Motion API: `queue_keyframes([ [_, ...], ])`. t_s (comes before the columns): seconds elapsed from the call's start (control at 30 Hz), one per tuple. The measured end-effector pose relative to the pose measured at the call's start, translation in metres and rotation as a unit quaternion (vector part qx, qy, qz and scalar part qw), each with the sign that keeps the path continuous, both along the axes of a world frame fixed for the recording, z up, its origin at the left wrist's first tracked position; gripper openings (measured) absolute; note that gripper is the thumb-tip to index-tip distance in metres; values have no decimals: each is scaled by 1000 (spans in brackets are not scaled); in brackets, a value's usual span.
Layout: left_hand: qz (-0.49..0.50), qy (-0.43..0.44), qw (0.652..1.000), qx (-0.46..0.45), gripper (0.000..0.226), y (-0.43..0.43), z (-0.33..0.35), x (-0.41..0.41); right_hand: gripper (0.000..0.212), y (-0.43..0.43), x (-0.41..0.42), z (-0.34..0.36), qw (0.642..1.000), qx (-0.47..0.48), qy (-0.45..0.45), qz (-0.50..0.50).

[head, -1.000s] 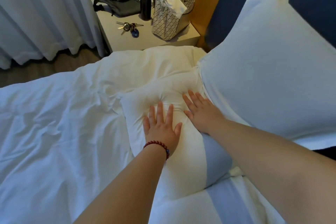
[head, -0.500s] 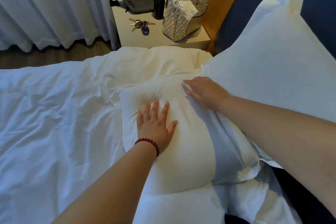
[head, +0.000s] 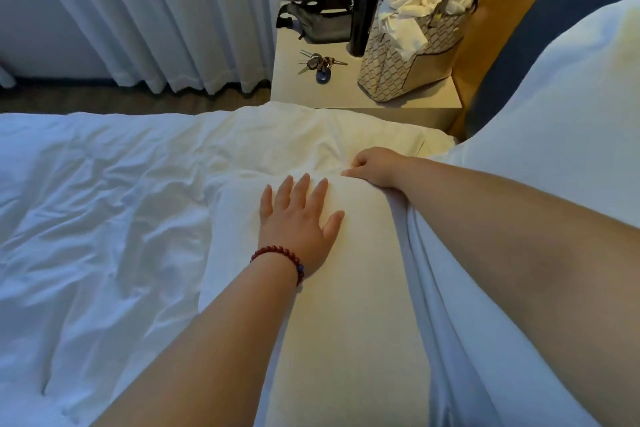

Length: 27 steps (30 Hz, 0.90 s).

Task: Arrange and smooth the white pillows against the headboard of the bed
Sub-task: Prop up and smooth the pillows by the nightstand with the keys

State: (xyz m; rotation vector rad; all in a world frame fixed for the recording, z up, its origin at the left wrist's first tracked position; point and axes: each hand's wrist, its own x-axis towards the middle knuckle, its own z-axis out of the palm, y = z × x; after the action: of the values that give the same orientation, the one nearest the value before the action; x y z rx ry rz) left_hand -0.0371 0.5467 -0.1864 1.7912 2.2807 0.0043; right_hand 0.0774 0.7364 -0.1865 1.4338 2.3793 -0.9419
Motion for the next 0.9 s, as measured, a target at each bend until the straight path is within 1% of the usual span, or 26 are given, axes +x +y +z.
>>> queue_keyframes([
  [0.07, 12, 16, 1000, 3, 65, -2, -4, 4, 30, 4, 2, -2, 995, -1, 93, -47],
  [0.13, 18, 30, 999, 6, 65, -3, -5, 8, 23, 7, 7, -7, 982, 5, 166, -94],
  [0.2, 24, 36, 999, 4, 64, -4, -6, 11, 24, 5, 9, -12, 962, -29, 230, -144],
  [0.27, 26, 41, 999, 0, 64, -5, -3, 14, 31, 3, 2, -11, 944, -89, 276, -158],
  [0.3, 23, 41, 999, 0, 64, -6, -3, 14, 34, 2, -2, -10, 950, -112, 258, -134],
  [0.33, 20, 38, 999, 1, 64, -6, -1, 13, 31, 0, -7, -8, 963, -120, 222, -98],
  [0.37, 18, 30, 999, 1, 63, -6, 1, 10, 26, 0, -12, -10, 972, -96, 199, -85],
  [0.4, 21, 13, 1000, 5, 63, -7, 4, 8, 21, 1, -14, -13, 971, -53, 203, -114],
  [0.47, 57, -25, 997, 34, 61, -11, 9, 3, 27, 7, -10, -20, 946, 34, 234, -223],
  [0.5, 93, -38, 993, 53, 60, -13, 11, -2, 30, 7, -8, -22, 936, 66, 237, -250],
  [0.53, 135, -47, 988, 64, 60, -16, 12, -10, 29, 1, -9, -19, 944, 88, 222, -226],
  [0.6, 209, -78, 972, 73, 59, -22, 12, -30, 27, -24, -24, -3, 963, 99, 220, -122],
  [0.67, 271, -148, 948, 83, 60, -29, 12, -49, 39, -65, -46, 15, 971, 78, 224, -8],
  [0.7, 312, -208, 923, 94, 62, -33, 13, -57, 46, -86, -54, 19, 975, 91, 197, 53],
  [0.73, 359, -268, 888, 101, 66, -37, 15, -65, 51, -105, -59, 20, 972, 135, 161, 107],
  [0.77, 409, -316, 852, 90, 70, -42, 12, -76, 55, -118, -59, 16, 962, 191, 128, 146],
  [0.8, 446, -343, 825, 52, 75, -47, 8, -87, 57, -125, -55, 14, 954, 227, 114, 158],
  [0.83, 467, -371, 802, 12, 80, -54, 6, -97, 58, -127, -50, 12, 955, 233, 106, 151],
  [0.87, 467, -413, 782, -8, 84, -59, 4, -107, 60, -127, -46, 9, 959, 228, 105, 133],
  [0.9, 469, -484, 738, -2, 81, -64, 0, -118, 62, -127, -45, 7, 962, 228, 99, 113],
])
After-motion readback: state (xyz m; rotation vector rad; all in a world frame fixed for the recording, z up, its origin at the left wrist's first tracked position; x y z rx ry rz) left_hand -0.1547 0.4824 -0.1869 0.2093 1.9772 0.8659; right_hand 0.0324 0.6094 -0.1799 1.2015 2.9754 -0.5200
